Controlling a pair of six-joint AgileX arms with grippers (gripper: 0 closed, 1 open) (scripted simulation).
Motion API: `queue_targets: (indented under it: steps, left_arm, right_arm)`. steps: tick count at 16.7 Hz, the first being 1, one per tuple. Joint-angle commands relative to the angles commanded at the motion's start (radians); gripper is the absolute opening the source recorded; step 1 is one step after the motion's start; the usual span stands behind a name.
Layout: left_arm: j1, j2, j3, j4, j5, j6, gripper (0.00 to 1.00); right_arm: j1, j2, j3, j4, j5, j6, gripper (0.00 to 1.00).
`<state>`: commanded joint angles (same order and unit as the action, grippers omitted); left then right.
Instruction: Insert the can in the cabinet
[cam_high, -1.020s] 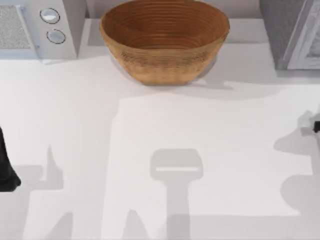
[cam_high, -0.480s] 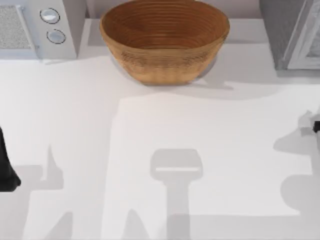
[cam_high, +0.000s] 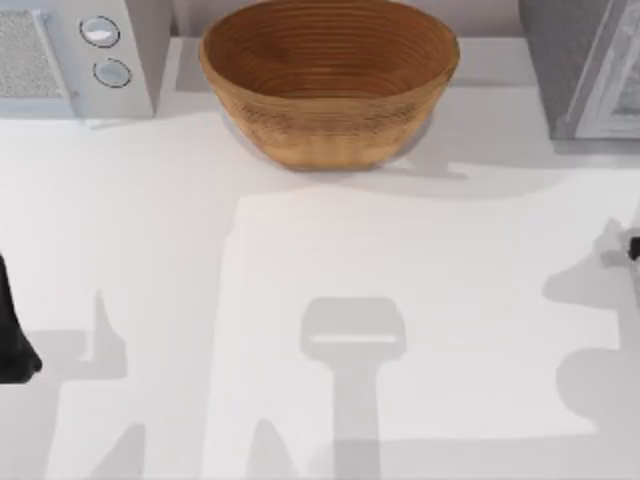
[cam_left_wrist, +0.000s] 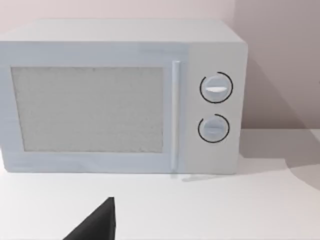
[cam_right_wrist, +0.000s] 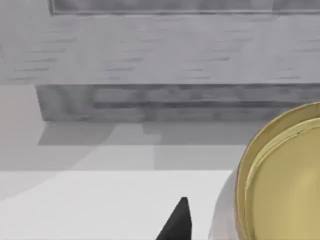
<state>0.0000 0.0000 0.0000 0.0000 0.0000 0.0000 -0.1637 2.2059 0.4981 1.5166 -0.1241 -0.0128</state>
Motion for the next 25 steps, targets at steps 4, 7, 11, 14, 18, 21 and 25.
queue_targets:
  steps: [4,7,11,14,18,21,25]
  left_arm:
    - [0.0,0.0,0.0,0.0,0.0,0.0,1.0]
    - [0.0,0.0,0.0,0.0,0.0,0.0,1.0]
    - [0.0,0.0,0.0,0.0,0.0,0.0,1.0]
    - [0.0,0.0,0.0,0.0,0.0,0.0,1.0]
    - [0.0,0.0,0.0,0.0,0.0,0.0,1.0]
    - [0.0,0.0,0.0,0.0,0.0,0.0,1.0]
    - [0.0,0.0,0.0,0.0,0.0,0.0,1.0]
  right_arm:
    - [0.002,-0.176,0.018,-0.195,-0.003,0.001,0.0]
    - [0.003,-0.364,0.04,-0.426,-0.006,0.001,0.0]
    - [0.003,-0.598,0.072,-0.688,-0.009,0.001,0.0]
    - [0.002,-0.688,0.087,-0.78,-0.01,0.001,0.0]
    - [0.002,-0.698,0.089,-0.79,-0.01,0.001,0.0]
    - [0.003,-0.707,0.082,-0.793,-0.008,0.003,0.0]
    - [0.015,-0.855,0.025,-0.864,0.008,0.005,0.0]
